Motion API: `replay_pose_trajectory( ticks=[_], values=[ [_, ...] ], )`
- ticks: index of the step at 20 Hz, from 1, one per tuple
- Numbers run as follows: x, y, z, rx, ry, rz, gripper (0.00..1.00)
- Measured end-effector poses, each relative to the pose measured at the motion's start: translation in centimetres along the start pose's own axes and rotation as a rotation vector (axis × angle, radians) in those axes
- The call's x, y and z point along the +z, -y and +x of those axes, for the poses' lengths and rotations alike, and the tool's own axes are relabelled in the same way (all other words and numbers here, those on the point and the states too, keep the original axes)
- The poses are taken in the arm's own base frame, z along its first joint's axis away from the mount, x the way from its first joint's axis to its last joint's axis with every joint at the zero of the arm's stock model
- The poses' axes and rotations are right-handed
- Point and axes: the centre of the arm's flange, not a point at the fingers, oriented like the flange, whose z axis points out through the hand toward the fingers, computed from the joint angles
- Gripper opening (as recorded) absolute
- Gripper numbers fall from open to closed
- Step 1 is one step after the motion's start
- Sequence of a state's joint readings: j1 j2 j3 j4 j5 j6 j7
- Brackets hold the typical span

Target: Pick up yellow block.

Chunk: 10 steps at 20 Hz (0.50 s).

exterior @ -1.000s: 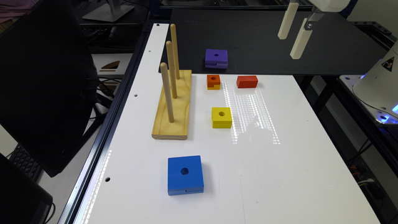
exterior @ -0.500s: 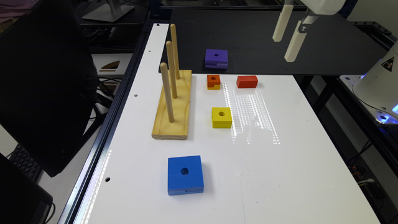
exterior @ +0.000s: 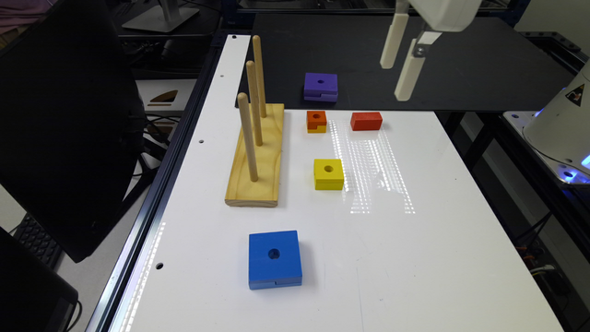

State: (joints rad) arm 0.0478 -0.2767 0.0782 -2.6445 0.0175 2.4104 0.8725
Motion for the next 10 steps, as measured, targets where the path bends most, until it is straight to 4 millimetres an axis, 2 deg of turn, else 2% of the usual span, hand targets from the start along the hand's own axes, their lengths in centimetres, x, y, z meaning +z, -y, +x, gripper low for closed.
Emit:
replay_pose_trajectory(
  ticks=[4,10],
  values=[
    [0.3,1.6,0.2,0.001,0.003,-0.004,1.00],
    [0.4,2.1,0.3,0.001,0.005,-0.006,1.00]
  ],
)
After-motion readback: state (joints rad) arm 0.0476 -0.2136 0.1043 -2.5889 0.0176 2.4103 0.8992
